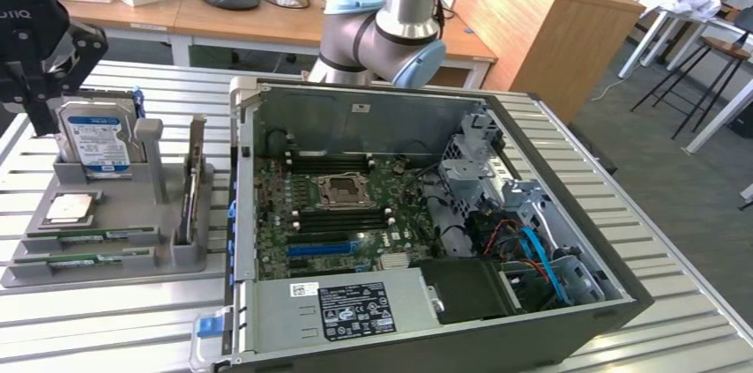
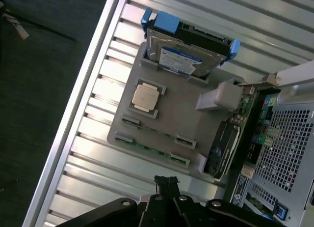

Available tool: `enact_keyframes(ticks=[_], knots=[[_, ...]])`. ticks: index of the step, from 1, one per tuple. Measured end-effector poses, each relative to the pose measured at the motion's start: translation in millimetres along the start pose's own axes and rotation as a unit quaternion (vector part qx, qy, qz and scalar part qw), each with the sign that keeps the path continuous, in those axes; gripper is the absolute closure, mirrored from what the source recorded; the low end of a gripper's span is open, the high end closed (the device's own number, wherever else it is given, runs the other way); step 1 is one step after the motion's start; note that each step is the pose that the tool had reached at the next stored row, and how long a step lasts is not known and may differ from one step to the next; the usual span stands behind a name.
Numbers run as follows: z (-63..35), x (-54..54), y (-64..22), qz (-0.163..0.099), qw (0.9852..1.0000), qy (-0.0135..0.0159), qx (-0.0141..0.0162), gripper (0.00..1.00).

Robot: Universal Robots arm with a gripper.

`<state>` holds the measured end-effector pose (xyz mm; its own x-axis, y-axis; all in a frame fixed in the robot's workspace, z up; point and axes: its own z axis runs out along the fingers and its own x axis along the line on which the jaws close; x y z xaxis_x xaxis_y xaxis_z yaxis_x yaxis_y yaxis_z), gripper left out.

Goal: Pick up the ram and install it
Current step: 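Pick up the ram and move it above insertion slot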

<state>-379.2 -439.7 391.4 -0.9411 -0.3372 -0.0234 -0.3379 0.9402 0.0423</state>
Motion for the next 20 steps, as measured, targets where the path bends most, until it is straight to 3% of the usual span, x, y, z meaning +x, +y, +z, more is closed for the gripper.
enact_keyframes(ticks=[4,9,14,20], knots=[[0.0,0.0,0.0,-0.037,0.9993,0.0016,-0.0009,0.90],[0.0,0.0,0.0,-0.077,0.9970,0.0033,-0.0018,0.90],[0.0,0.0,0.0,-0.116,0.9932,0.0050,-0.0027,0.90],[0.0,0.0,0.0,-0.160,0.9870,0.0068,-0.0037,0.90]])
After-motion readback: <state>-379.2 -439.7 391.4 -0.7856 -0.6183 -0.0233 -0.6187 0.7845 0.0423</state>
